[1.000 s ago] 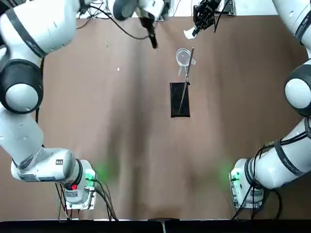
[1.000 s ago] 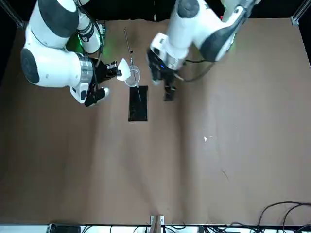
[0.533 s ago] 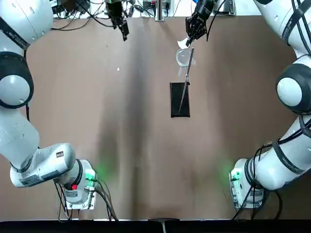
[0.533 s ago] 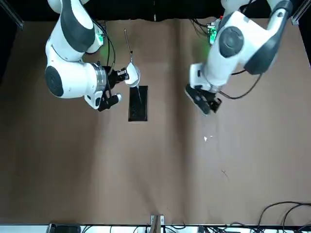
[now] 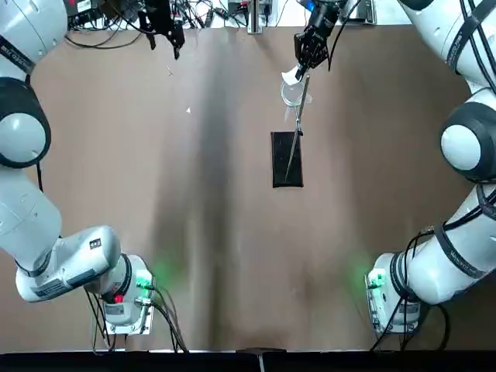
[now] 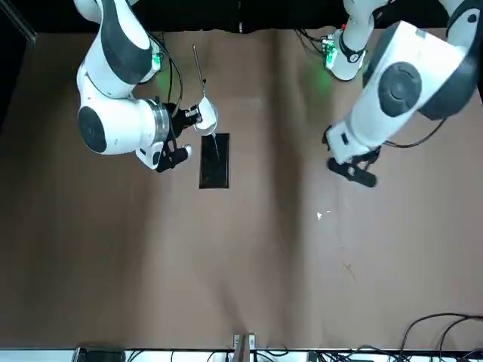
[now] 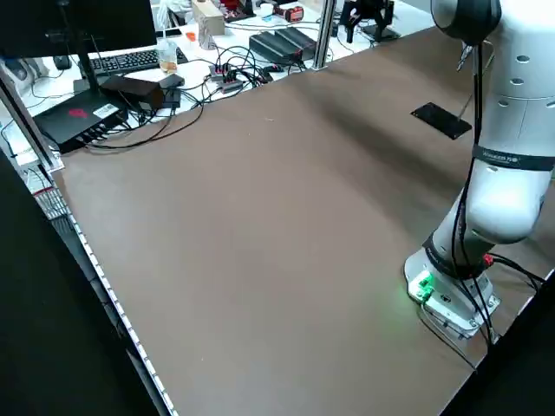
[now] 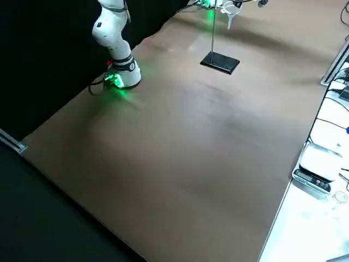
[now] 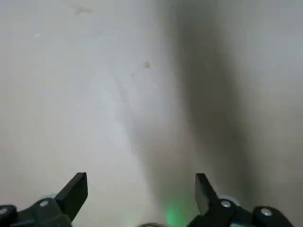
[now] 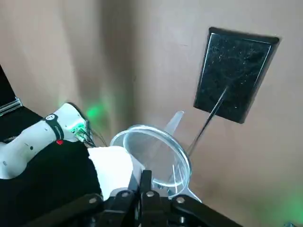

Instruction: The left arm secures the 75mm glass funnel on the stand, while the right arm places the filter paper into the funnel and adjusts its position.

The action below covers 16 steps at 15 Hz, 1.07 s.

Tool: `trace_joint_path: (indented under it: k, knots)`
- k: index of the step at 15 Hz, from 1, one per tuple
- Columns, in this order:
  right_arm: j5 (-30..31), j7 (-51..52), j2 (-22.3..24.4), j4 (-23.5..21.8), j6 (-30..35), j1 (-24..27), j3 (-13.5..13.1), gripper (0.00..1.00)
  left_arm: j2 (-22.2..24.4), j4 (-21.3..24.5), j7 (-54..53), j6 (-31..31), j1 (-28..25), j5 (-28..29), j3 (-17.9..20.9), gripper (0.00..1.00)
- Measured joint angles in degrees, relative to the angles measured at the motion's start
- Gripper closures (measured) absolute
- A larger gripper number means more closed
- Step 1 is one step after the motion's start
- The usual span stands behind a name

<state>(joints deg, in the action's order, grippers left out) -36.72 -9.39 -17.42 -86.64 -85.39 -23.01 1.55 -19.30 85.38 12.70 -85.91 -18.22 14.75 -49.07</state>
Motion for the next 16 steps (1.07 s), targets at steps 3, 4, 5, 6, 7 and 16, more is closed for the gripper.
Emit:
trace_joint_path:
  k: [3, 4, 5, 6, 7, 16]
  knots:
    - [0.0, 0.0, -0.2, -0.1, 0.0, -0.2, 0.0, 0.95, 0.0, 0.0, 5.5, 0.0, -3.0, 0.0, 0.6, 0.00]
    - [0.0, 0.0, -0.3, -0.1, 0.0, -0.4, 0.0, 0.95, 0.0, 0.0, 5.9, 0.0, -4.1, 0.0, 0.6, 0.00]
    - [0.0, 0.0, -0.5, -0.2, 0.0, -0.7, 0.0, 0.95, 0.0, -0.1, 6.0, 0.0, -5.2, 0.0, 0.6, 0.00]
    - [0.1, 0.0, -0.7, -0.2, 0.0, -0.9, 0.0, 0.95, 0.0, -0.1, 6.1, 0.0, -5.9, 0.0, 0.6, 0.00]
    - [0.2, 0.0, -0.8, -0.2, 0.0, -1.0, 0.0, 0.95, 0.0, -0.2, 6.4, 0.0, -6.3, 0.0, 0.6, 0.00]
    - [0.4, 0.2, -1.2, -0.3, 0.0, -1.5, 0.0, 0.74, 0.5, -2.6, 6.2, -7.1, -1.9, 0.5, 10.4, 0.00]
